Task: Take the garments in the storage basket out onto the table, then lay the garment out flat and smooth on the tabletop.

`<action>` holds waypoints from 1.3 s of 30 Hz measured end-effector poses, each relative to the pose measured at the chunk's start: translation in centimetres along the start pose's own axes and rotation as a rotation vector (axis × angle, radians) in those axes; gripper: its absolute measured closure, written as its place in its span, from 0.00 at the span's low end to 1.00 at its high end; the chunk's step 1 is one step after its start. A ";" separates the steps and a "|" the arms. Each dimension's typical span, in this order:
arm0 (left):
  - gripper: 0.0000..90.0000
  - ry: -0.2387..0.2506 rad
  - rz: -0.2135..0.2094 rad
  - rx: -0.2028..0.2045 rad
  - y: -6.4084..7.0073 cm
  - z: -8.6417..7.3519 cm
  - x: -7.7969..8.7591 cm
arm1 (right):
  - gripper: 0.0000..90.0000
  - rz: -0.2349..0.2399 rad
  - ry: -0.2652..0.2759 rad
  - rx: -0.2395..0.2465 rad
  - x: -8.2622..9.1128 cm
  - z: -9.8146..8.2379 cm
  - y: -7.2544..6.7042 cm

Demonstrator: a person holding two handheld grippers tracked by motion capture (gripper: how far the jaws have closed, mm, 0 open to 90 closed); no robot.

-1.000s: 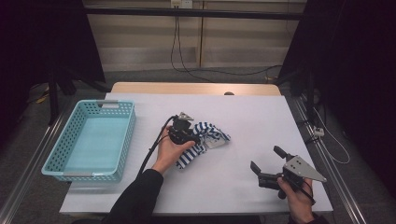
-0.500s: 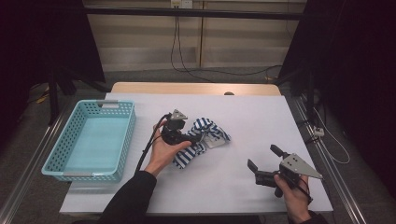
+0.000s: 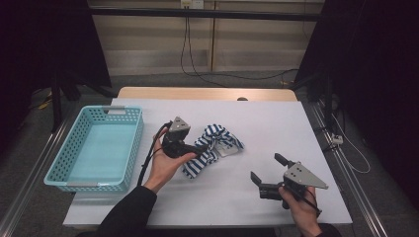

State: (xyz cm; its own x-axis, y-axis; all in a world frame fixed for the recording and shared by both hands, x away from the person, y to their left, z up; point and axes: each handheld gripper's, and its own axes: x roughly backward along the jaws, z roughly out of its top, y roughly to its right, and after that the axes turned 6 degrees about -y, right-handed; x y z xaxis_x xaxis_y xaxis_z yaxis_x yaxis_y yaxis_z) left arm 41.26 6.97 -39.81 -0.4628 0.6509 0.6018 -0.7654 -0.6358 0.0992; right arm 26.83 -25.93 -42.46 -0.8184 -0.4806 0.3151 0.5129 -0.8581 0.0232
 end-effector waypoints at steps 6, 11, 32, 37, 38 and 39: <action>0.06 0.015 0.028 -0.003 -0.3 -1.8 2.0 | 0.00 0.080 -0.071 -0.002 -2.1 0.5 -1.5; 0.06 0.020 0.022 0.013 -0.5 -2.8 2.8 | 0.00 0.092 -0.086 0.033 -4.3 1.2 -1.6; 0.20 -0.015 0.008 -0.039 0.6 -2.5 0.7 | 0.30 0.225 -0.294 0.064 -11.9 1.6 -2.8; 0.22 -0.040 -0.004 -0.050 1.0 -2.0 -0.5 | 0.44 0.275 -0.341 0.081 -12.6 1.7 -3.3; 0.27 -0.043 -0.002 -0.057 1.1 -1.8 -0.8 | 0.47 0.279 -0.343 0.086 -12.8 1.8 -3.3; 0.29 -0.051 -0.007 -0.058 1.2 -1.7 -1.2 | 0.50 0.283 -0.353 0.094 -13.0 1.9 -3.4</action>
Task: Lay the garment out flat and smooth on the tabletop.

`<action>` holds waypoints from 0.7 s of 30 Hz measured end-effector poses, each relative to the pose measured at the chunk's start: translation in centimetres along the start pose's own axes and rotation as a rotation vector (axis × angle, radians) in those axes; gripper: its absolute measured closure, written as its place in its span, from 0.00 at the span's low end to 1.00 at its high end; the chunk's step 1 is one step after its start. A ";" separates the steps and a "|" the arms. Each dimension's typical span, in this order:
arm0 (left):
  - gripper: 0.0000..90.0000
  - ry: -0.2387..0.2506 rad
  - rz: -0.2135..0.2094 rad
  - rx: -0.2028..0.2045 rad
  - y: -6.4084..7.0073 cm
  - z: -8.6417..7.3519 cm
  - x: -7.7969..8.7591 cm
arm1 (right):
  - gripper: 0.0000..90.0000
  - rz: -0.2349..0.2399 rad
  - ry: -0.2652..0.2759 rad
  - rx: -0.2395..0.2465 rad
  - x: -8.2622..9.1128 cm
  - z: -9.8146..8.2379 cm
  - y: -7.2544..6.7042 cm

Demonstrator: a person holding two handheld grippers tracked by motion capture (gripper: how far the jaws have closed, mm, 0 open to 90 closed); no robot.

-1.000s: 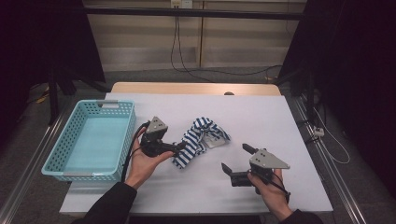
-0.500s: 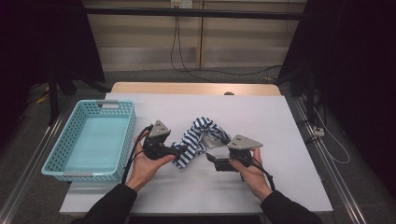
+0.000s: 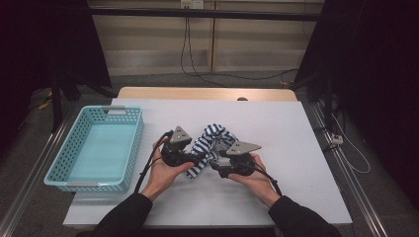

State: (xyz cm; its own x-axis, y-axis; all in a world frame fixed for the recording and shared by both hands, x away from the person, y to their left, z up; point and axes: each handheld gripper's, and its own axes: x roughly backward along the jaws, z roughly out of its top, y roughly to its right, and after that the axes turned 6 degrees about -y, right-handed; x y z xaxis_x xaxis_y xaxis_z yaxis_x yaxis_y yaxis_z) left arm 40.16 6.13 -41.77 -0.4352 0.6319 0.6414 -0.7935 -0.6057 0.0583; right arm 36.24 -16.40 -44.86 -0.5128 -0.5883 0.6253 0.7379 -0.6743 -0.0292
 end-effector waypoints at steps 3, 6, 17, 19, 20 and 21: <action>0.33 -0.023 0.001 -0.013 0.3 0.3 -0.9 | 0.61 0.009 -0.045 0.021 -0.7 0.3 0.1; 0.38 -0.058 0.024 -0.037 0.5 0.2 -1.5 | 0.66 0.012 -0.074 0.029 -1.3 0.5 0.1; 0.71 -0.052 0.014 0.045 -1.2 -0.1 -0.9 | 0.97 -0.008 -0.076 0.038 -2.0 0.6 0.3; 0.72 -0.042 0.010 0.057 -1.5 -0.1 -0.7 | 1.00 -0.005 -0.067 0.045 -1.8 0.6 0.4; 0.73 -0.038 0.005 0.062 -1.7 0.0 -0.6 | 1.00 0.002 -0.063 0.047 -1.6 0.6 0.4; 0.75 -0.032 -0.002 0.071 -1.8 0.0 -0.4 | 1.00 0.002 -0.057 0.053 -1.4 0.7 0.4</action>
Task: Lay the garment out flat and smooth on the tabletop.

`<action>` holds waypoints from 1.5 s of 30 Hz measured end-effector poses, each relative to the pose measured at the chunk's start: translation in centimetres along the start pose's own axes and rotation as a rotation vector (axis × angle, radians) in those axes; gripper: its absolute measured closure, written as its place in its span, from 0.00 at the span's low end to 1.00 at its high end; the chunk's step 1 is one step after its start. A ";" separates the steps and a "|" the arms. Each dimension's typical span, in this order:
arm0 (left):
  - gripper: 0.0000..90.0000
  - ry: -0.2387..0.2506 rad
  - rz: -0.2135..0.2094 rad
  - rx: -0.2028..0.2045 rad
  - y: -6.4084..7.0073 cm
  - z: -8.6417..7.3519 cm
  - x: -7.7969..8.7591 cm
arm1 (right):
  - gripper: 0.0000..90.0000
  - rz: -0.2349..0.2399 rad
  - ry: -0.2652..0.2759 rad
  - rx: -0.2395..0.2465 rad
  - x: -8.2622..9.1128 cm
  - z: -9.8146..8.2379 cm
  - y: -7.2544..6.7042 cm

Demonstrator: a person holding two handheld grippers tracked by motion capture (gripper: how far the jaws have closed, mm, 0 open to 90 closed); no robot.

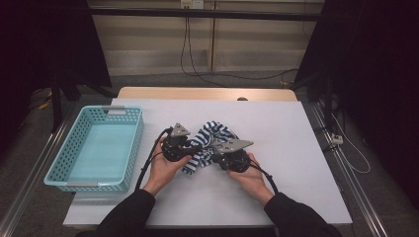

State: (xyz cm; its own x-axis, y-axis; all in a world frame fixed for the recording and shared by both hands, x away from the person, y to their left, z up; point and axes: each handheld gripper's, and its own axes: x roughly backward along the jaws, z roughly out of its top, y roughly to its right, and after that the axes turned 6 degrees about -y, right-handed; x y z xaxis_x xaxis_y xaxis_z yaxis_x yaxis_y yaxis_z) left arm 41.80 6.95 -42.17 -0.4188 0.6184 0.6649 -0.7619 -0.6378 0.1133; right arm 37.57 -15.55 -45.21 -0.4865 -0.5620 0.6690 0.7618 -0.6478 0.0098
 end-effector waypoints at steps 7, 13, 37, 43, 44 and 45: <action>0.89 0.039 -0.085 0.071 -0.8 0.1 0.8 | 1.00 0.030 0.033 0.027 2.1 -0.1 -0.4; 0.92 0.043 -0.066 0.083 -0.7 0.2 0.8 | 1.00 0.035 0.030 0.022 3.4 -1.1 -0.3; 0.85 -0.090 0.026 0.200 -3.9 -2.5 -1.6 | 0.83 -0.002 0.051 -0.009 5.2 -2.7 0.5; 0.67 -0.018 0.053 0.172 -3.0 -1.5 -0.4 | 0.85 -0.060 0.039 -0.030 4.2 -2.3 1.6; 0.63 -0.007 0.066 0.167 -2.8 -1.3 0.0 | 0.85 -0.065 0.032 -0.034 3.9 -2.3 1.8; 0.61 0.005 0.074 0.155 -2.7 -1.0 0.4 | 0.85 -0.072 0.027 -0.033 3.6 -2.3 2.0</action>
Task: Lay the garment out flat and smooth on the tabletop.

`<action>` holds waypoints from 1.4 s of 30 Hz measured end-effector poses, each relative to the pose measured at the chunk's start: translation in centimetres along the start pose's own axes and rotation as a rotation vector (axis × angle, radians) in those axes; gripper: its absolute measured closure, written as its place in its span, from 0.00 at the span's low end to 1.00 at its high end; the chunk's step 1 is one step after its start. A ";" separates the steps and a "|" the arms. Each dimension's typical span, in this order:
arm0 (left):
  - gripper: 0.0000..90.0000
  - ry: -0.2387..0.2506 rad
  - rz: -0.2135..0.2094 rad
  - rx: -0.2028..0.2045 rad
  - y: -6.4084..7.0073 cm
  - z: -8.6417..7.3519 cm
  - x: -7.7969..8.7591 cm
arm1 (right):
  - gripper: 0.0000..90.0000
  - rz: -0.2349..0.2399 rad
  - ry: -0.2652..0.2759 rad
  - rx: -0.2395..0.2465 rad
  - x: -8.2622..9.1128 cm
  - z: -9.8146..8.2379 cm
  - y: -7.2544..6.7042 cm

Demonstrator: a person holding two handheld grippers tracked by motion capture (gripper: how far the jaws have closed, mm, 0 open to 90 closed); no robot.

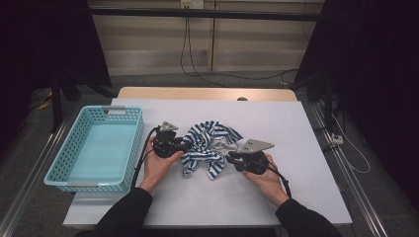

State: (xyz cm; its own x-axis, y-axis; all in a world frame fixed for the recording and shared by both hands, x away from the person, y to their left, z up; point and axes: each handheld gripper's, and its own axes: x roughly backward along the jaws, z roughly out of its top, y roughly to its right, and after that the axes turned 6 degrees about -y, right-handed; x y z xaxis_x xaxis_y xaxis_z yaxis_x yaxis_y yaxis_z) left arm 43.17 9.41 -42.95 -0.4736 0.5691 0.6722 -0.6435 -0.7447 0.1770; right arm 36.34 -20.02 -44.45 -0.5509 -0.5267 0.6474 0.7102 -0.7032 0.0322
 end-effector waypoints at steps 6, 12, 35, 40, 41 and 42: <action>0.60 0.071 -0.062 -0.038 1.5 0.9 1.4 | 0.75 -0.004 -0.033 -0.005 -1.4 0.4 0.5; 0.63 -0.055 -0.136 -0.193 4.5 0.4 -1.2 | 0.67 -0.005 -0.040 -0.014 -2.6 1.3 0.8; 0.59 -0.174 -0.119 -0.328 5.9 -0.9 -3.2 | 0.91 -0.142 -0.072 -0.016 -4.0 2.3 2.0; 0.83 -0.177 -0.127 -0.316 6.2 -0.8 -3.1 | 0.91 -0.162 -0.044 -0.043 -2.9 2.2 3.0; 0.85 -0.179 -0.130 -0.316 6.2 -0.8 -3.0 | 0.91 -0.167 -0.039 -0.050 -2.7 2.2 3.2; 0.86 -0.179 -0.137 -0.312 6.2 -0.8 -2.9 | 0.91 -0.169 -0.033 -0.056 -2.5 2.2 3.4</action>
State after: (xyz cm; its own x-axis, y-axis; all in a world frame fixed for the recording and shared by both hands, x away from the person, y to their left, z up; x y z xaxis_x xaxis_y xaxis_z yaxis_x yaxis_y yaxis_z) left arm 40.06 3.41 -44.38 -0.2759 0.5653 0.7774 -0.8587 -0.5083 0.0649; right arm 41.08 -20.01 -44.24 -0.6449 -0.3836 0.6611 0.5826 -0.8065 0.1004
